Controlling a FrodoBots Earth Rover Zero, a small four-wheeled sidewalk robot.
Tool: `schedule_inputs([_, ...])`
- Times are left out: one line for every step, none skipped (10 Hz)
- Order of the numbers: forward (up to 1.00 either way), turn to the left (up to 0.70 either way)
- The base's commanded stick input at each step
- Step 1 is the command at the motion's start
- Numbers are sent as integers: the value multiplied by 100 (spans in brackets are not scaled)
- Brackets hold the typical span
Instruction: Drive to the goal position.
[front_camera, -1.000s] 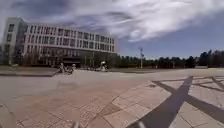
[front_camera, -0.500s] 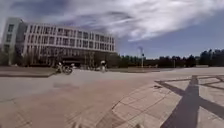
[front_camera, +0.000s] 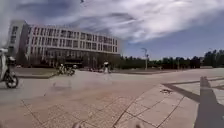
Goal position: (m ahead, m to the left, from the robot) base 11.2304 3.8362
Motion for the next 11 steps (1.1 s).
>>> schedule_inputs([70,0])
schedule_inputs([70,0])
schedule_inputs([70,0])
schedule_inputs([70,14])
schedule_inputs([70,14])
schedule_inputs([70,14])
schedule_inputs([70,14])
schedule_inputs([70,14])
schedule_inputs([70,14])
schedule_inputs([70,12])
schedule_inputs([70,0])
